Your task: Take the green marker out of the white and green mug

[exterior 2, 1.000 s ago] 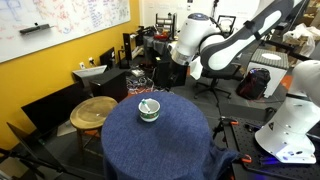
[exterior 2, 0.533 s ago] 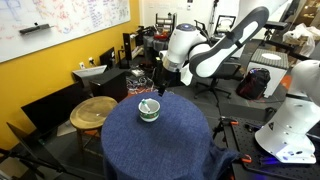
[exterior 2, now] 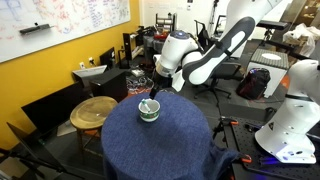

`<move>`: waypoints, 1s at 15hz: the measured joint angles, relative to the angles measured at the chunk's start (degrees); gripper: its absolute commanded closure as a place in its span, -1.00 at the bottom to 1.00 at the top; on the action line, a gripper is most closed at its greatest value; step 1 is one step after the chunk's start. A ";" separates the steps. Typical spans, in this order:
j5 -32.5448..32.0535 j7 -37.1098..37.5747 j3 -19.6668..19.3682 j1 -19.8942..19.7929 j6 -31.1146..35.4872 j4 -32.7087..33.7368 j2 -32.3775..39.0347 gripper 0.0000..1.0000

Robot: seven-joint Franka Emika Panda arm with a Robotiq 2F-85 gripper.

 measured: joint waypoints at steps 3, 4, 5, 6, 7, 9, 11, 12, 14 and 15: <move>0.11 1.46 -1.87 1.94 0.15 1.55 2.03 -1.00; 0.11 1.99 -2.39 2.49 0.15 2.08 2.73 -1.00; 0.14 2.20 -2.91 3.04 0.15 2.70 3.49 -1.00; 0.16 2.28 -3.40 3.53 0.16 3.33 4.27 -1.00; 0.21 2.29 -3.89 4.04 0.16 3.98 5.08 -1.00; 0.34 2.32 -4.78 4.97 0.24 5.33 6.72 -1.00; 0.59 2.32 -5.43 5.66 0.54 6.75 8.46 -1.00; 0.78 2.32 -5.72 5.99 0.73 7.47 9.32 -1.00; 1.36 2.32 -6.08 6.44 1.14 8.91 11.05 -1.00; 1.81 2.32 -6.17 6.63 1.24 9.63 11.88 -1.00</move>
